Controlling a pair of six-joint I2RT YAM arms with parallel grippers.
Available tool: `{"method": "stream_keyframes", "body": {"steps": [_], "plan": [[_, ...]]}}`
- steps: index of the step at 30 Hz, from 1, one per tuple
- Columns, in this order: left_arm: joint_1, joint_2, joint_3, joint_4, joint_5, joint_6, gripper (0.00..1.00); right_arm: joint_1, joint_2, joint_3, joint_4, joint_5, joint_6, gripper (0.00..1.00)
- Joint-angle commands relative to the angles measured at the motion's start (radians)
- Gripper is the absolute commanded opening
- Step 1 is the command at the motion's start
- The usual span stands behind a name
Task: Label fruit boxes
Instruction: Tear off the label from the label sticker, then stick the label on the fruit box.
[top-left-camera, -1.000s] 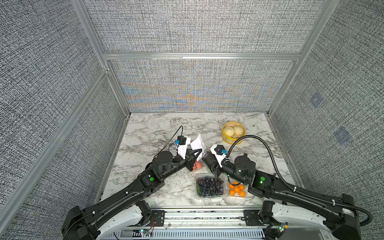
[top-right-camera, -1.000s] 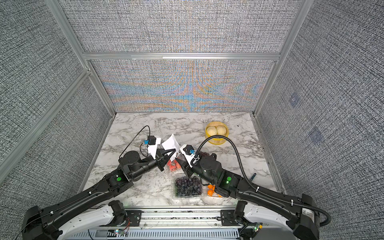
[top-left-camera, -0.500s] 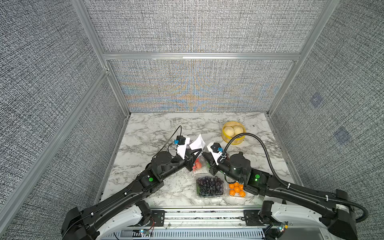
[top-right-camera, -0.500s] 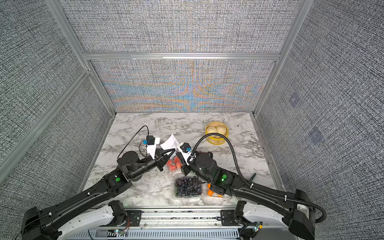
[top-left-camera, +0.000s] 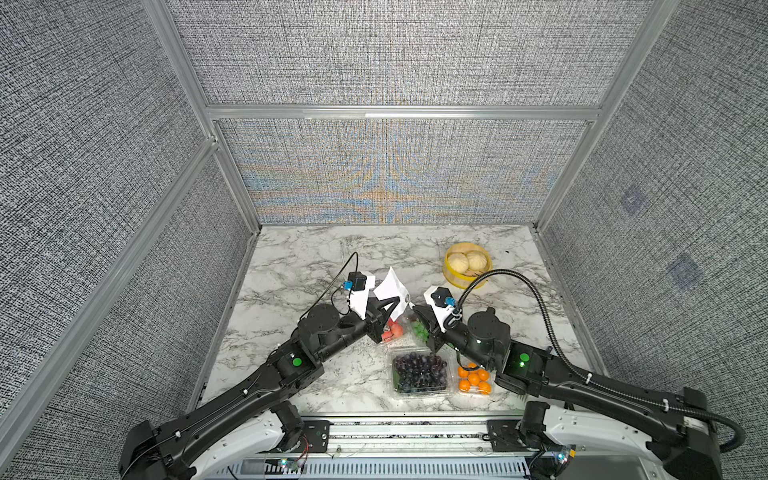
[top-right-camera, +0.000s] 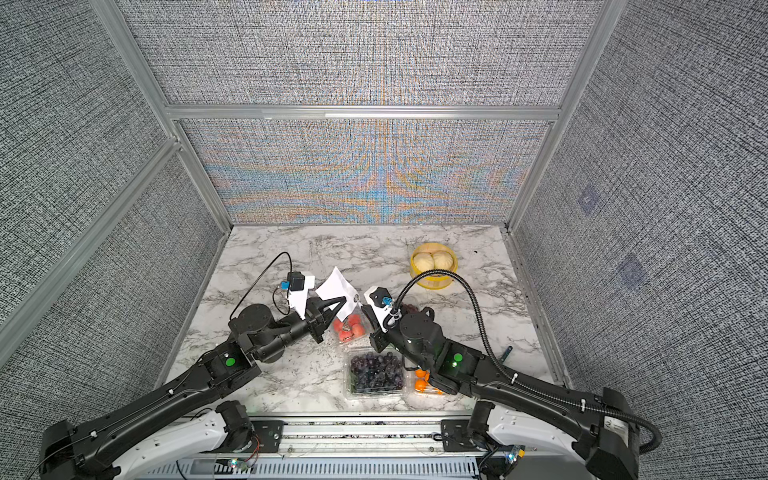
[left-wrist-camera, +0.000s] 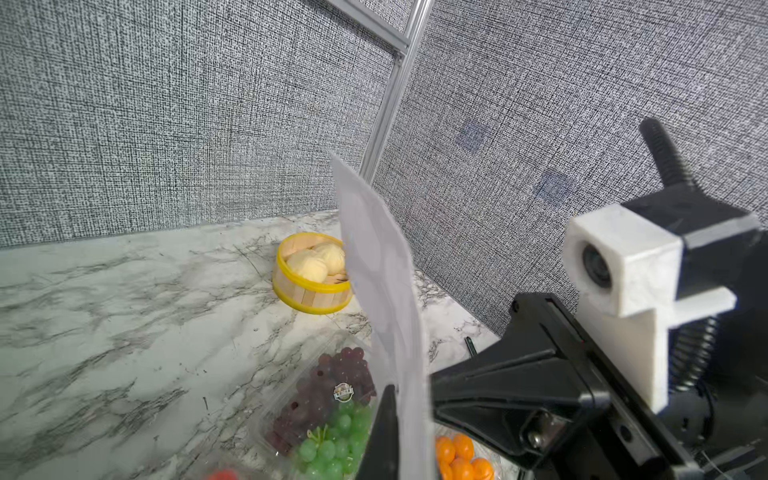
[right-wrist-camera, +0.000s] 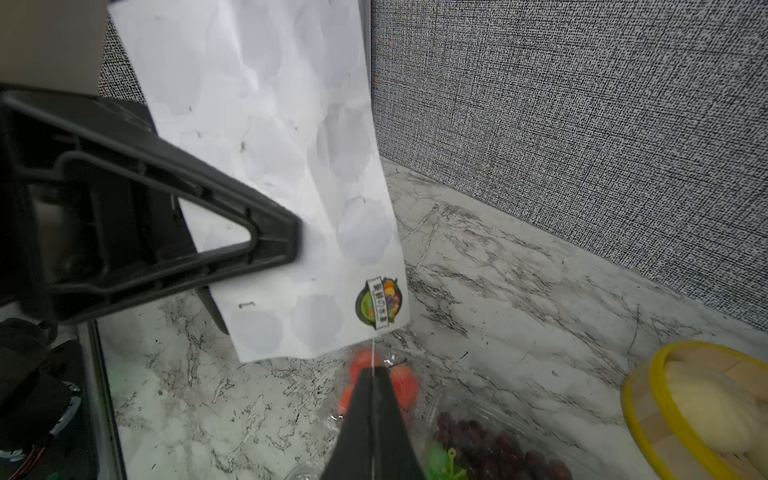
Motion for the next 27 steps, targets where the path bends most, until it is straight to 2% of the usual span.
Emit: {"method": "stream_keyframes", "body": {"steps": [1, 4, 8, 11, 14, 17, 21, 24, 27], "plan": [[0.0, -0.018, -0.016, -0.033, -0.028, -0.012, 0.0, 0.0, -0.023, -0.003, -0.044, 0.026, 0.013, 0.0], [0.001, -0.04, -0.034, -0.088, -0.024, -0.051, 0.0, -0.001, -0.031, 0.026, -0.144, 0.007, 0.024, 0.0], [0.0, -0.058, -0.05, -0.257, -0.042, -0.145, 0.0, 0.001, -0.001, 0.081, -0.351, 0.015, 0.086, 0.0], [0.0, -0.058, -0.076, -0.377, 0.007, -0.194, 0.0, 0.012, 0.021, 0.106, -0.528, 0.006, 0.155, 0.0], [0.0, -0.067, -0.141, -0.39, 0.075, -0.233, 0.0, 0.054, 0.047, 0.135, -0.698, 0.044, 0.244, 0.0], [-0.001, -0.112, -0.215, -0.396, 0.081, -0.269, 0.0, 0.122, 0.085, 0.147, -0.775, 0.093, 0.314, 0.0], [-0.001, -0.147, -0.275, -0.461, 0.047, -0.281, 0.0, 0.193, 0.218, 0.19, -0.912, 0.164, 0.364, 0.0], [-0.001, -0.119, -0.291, -0.483, 0.048, -0.282, 0.0, 0.264, 0.308, 0.221, -0.949, 0.235, 0.362, 0.0], [-0.001, -0.049, -0.285, -0.479, 0.05, -0.277, 0.0, 0.281, 0.349, 0.225, -0.908, 0.234, 0.34, 0.0]]}}
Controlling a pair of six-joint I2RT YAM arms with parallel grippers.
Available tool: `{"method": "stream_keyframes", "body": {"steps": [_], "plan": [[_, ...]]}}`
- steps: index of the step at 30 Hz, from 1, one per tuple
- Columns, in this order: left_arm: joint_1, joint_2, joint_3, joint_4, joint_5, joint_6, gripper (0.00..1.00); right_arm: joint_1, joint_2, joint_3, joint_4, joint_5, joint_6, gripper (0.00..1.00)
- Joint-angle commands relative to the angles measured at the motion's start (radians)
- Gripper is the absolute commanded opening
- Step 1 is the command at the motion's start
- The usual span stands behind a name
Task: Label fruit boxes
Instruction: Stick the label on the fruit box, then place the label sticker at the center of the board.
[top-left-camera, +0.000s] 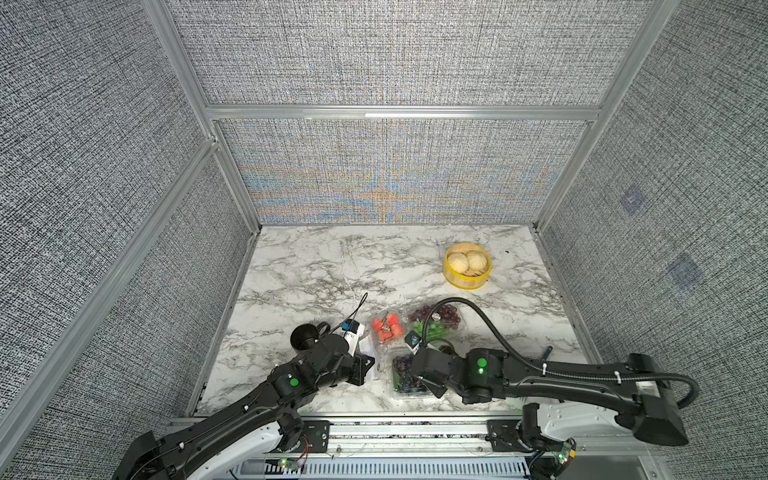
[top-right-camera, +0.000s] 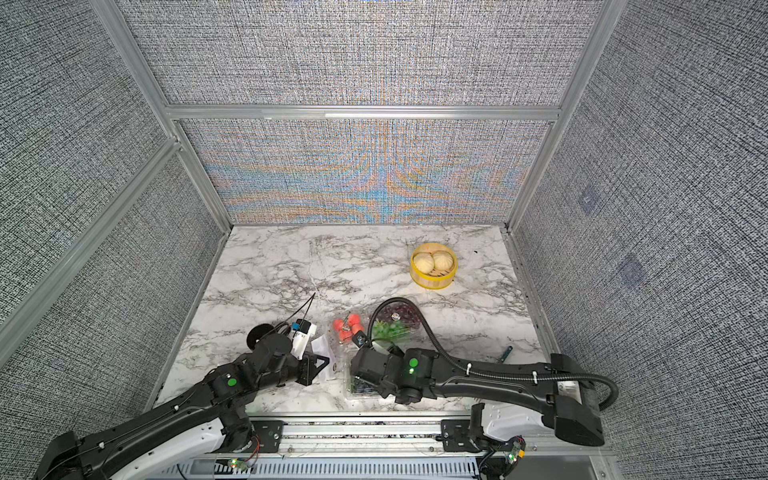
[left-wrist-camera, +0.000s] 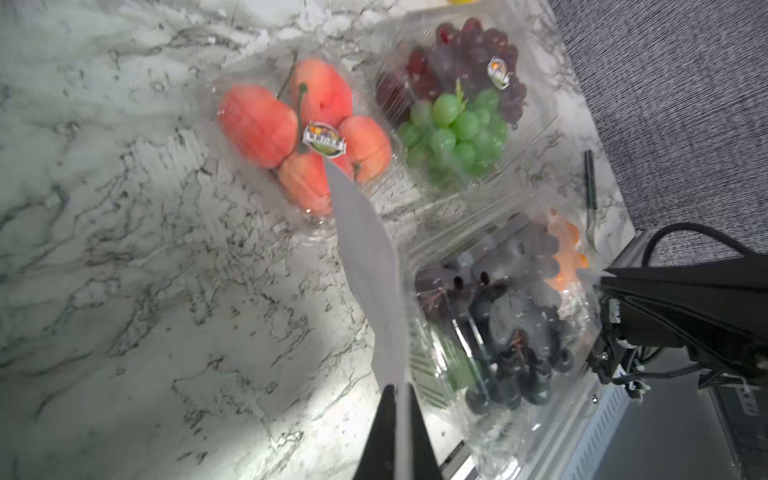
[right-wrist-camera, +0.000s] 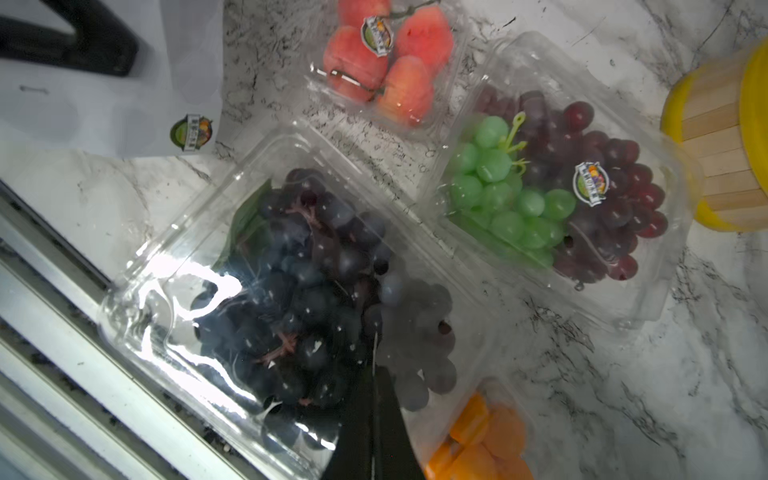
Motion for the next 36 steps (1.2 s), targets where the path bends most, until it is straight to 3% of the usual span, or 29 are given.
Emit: {"method": "stream_keyframes", "body": {"steps": [1, 7, 24, 29, 31, 34, 36], "plan": [[-0.001, 0.061, 0.009, -0.009, 0.005, 0.0, 0.0, 0.011, 0.028, 0.013, -0.027, 0.058, 0.005, 0.0], [0.0, 0.112, 0.012, 0.002, -0.001, 0.016, 0.0, 0.019, 0.03, 0.004, -0.016, 0.069, 0.004, 0.0], [0.0, 0.184, 0.015, 0.006, -0.079, 0.013, 0.0, 0.022, 0.082, -0.025, 0.078, -0.079, -0.007, 0.0], [0.0, 0.197, 0.028, 0.027, -0.046, 0.017, 0.0, 0.009, 0.082, -0.032, 0.084, -0.092, 0.008, 0.0], [0.0, 0.193, 0.03, 0.013, -0.074, 0.018, 0.0, -0.006, 0.072, -0.043, 0.096, -0.122, 0.016, 0.09], [0.001, 0.203, 0.006, 0.048, -0.099, 0.022, 0.04, -0.025, 0.049, -0.068, 0.138, -0.175, 0.017, 0.34], [0.001, 0.206, 0.003, 0.052, -0.102, 0.012, 0.08, -0.028, 0.034, -0.068, 0.141, -0.174, 0.016, 0.4]]}}
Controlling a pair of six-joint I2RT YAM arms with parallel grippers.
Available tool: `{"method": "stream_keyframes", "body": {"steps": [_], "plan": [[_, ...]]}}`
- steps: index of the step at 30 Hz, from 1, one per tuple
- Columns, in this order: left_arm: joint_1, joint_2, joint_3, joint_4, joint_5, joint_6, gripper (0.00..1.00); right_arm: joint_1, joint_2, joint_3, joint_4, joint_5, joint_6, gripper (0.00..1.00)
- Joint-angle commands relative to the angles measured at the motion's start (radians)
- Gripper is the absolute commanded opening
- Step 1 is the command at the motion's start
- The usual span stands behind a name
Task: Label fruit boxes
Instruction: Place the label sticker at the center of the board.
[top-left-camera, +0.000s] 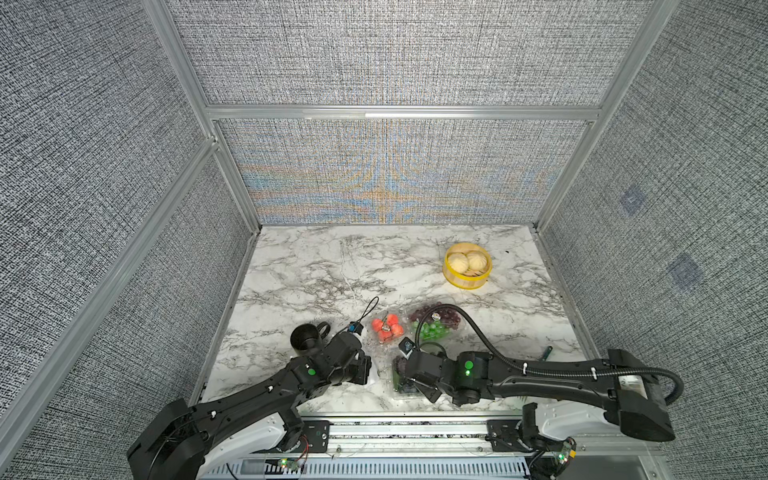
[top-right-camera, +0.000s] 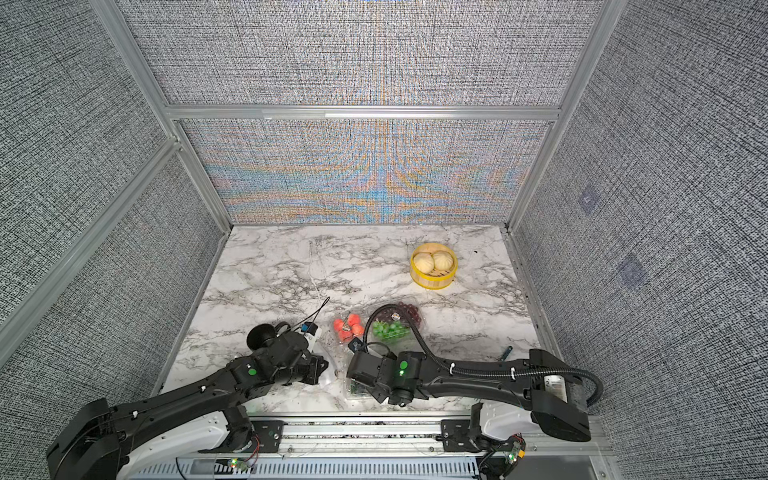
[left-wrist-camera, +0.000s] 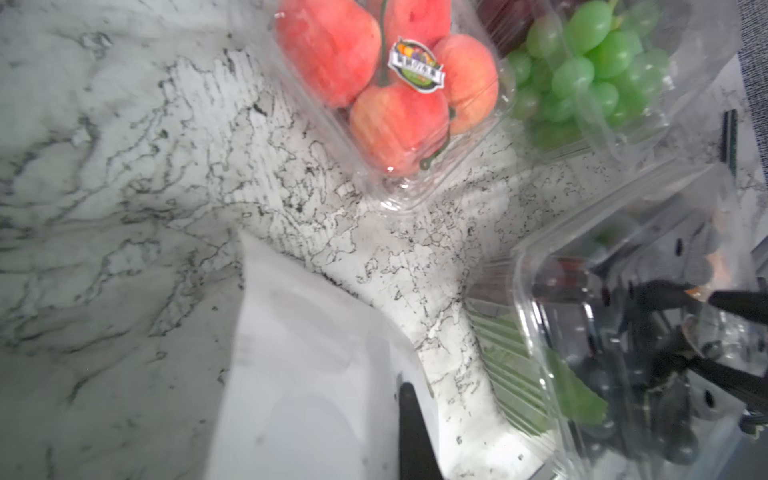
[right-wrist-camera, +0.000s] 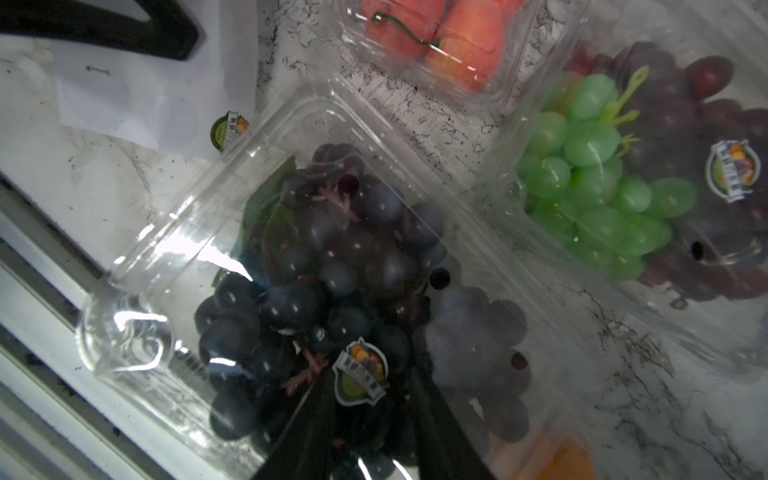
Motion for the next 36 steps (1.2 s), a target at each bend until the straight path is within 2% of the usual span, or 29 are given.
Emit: {"method": "stream_keyframes", "body": {"steps": [1, 8, 12, 15, 22, 30, 33, 36], "plan": [[0.001, 0.003, -0.001, 0.018, -0.031, -0.003, 0.08, -0.002, -0.02, -0.004, 0.019, -0.053, 0.009, 0.41], [0.0, -0.005, 0.002, -0.044, -0.127, -0.011, 0.12, -0.003, -0.138, -0.038, 0.067, 0.013, 0.013, 0.41], [0.0, 0.001, 0.006, -0.061, -0.139, -0.018, 0.14, -0.012, -0.168, -0.074, 0.082, 0.045, 0.02, 0.18], [-0.001, 0.016, 0.008, -0.063, -0.146, -0.017, 0.15, -0.013, -0.14, -0.068, 0.075, 0.035, 0.017, 0.1], [0.0, 0.054, 0.027, -0.077, -0.134, -0.043, 0.15, -0.013, -0.033, -0.026, 0.073, -0.024, -0.002, 0.07], [-0.001, 0.103, 0.046, -0.099, -0.139, -0.069, 0.18, 0.003, -0.002, -0.044, 0.036, 0.024, 0.038, 0.06], [0.001, 0.13, 0.058, -0.121, -0.154, -0.091, 0.19, 0.02, 0.004, -0.041, 0.044, 0.024, 0.023, 0.1], [0.0, 0.154, 0.076, -0.157, -0.154, -0.096, 0.21, 0.037, 0.022, -0.029, 0.044, 0.018, 0.017, 0.19]]}}
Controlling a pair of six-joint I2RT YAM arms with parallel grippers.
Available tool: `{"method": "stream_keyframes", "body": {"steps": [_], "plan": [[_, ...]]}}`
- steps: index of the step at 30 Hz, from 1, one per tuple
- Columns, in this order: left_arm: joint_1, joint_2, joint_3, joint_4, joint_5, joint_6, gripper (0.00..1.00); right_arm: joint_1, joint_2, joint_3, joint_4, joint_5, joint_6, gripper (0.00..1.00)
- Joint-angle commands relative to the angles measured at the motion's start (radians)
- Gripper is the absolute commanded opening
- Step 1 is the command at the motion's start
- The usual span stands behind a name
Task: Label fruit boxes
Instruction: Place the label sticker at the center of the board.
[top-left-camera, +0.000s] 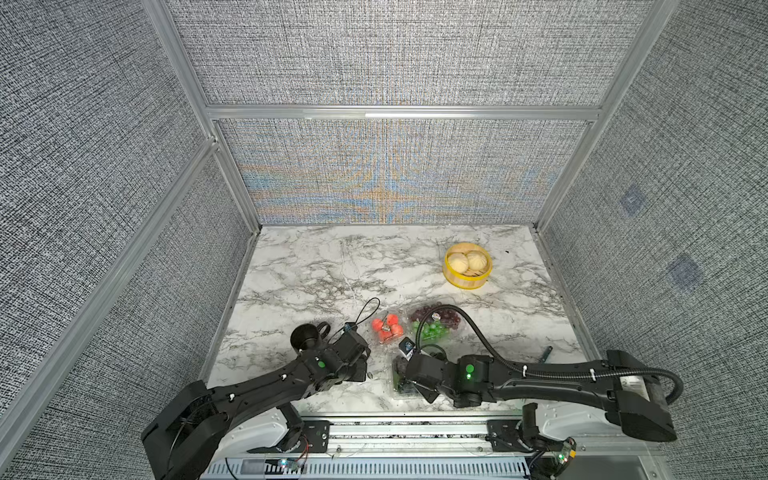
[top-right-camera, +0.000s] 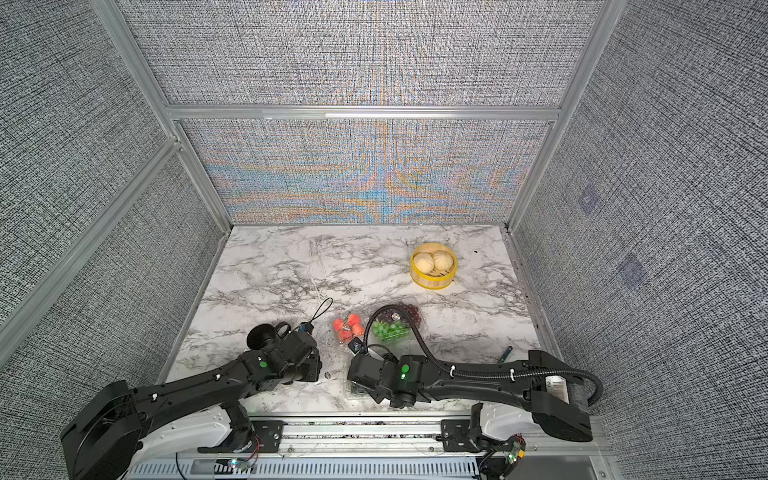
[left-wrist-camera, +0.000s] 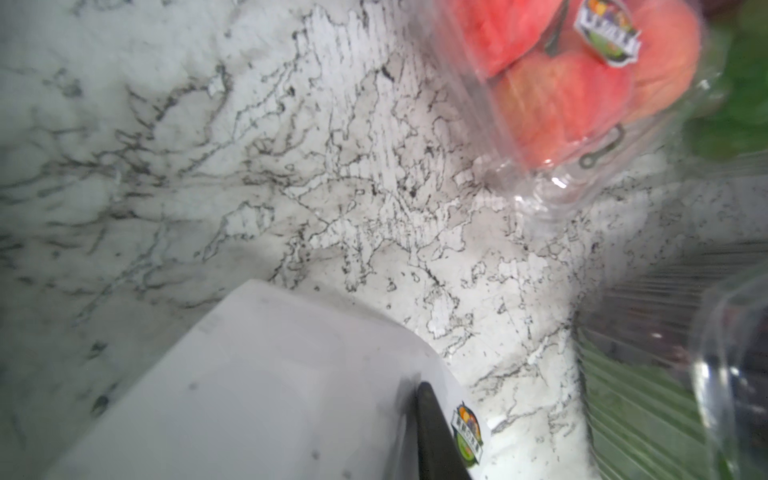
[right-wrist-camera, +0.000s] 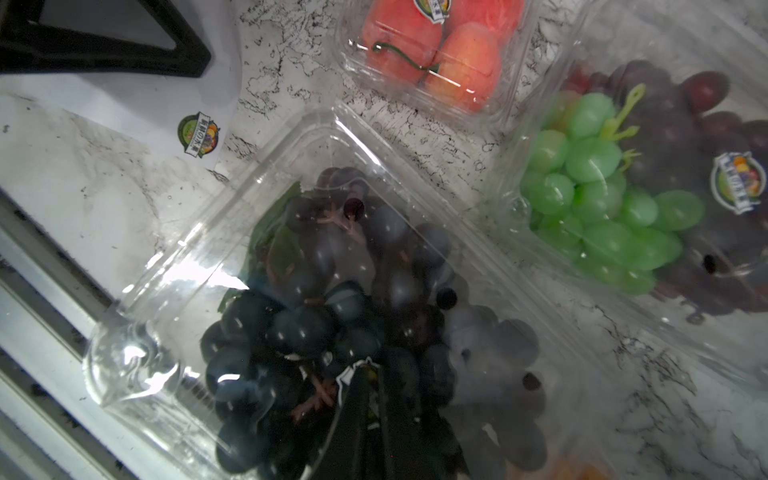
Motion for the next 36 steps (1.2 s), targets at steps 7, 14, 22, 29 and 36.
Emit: {"method": "stream_keyframes", "body": {"steps": [7, 14, 22, 29, 36], "plan": [[0.0, 0.022, 0.007, -0.056, -0.041, -0.031, 0.38, 0.015, 0.024, 0.015, -0.038, 0.01, 0.008, 0.35], [0.0, 0.012, 0.016, -0.112, -0.091, -0.062, 0.71, 0.016, -0.088, -0.016, 0.035, 0.017, -0.022, 0.47], [-0.001, 0.055, 0.046, -0.16, -0.114, -0.092, 0.86, 0.016, -0.126, -0.025, 0.05, 0.038, -0.042, 0.47], [-0.004, 0.163, 0.067, -0.106, -0.139, -0.109, 0.91, 0.016, -0.149, -0.044, 0.059, 0.058, -0.042, 0.47], [-0.044, 0.206, 0.081, -0.059, -0.135, -0.132, 0.93, 0.016, -0.188, -0.064, 0.066, 0.069, -0.042, 0.47]]}}
